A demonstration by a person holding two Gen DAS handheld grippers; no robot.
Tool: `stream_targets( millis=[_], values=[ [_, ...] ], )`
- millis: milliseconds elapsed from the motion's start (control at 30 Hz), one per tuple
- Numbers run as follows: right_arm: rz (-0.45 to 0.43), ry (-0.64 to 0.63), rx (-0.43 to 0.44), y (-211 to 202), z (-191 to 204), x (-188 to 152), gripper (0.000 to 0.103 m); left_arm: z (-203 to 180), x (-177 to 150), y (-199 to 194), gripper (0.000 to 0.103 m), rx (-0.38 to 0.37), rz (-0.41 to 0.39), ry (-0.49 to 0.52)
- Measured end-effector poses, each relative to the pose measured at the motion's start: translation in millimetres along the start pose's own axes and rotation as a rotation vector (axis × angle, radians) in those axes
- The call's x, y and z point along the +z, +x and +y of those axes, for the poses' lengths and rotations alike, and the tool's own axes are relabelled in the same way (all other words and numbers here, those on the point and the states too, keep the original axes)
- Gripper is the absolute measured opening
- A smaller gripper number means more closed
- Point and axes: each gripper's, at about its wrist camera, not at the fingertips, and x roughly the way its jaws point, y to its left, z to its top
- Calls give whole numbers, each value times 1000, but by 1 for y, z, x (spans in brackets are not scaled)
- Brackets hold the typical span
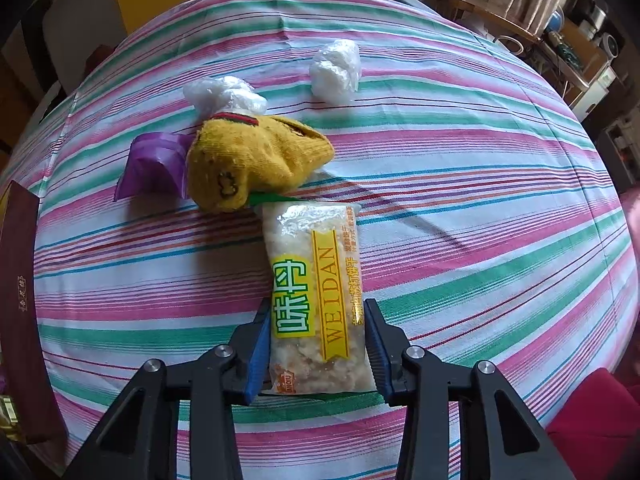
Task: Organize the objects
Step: 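Lift the WEIDAN snack packet off the table with the right tool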
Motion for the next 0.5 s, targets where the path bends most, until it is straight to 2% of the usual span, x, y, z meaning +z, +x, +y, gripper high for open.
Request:
stream_targets(
  millis=[133, 300, 433, 500],
  values=[
    [0, -3, 30, -12, -7, -11, 40, 5, 2, -6, 68, -11, -16, -6],
    [-56, -29, 73, -42, 1, -22, 39, 14, 5, -13, 68, -16, -38, -17],
    [-102, -61, 118, -59, 28, -13, 39, 23, 4, -14, 68, -17, -39, -37],
    [-140, -105, 151, -87, 44, -23, 39, 25, 4, -16, 68, -17, -49, -40]
  ],
)
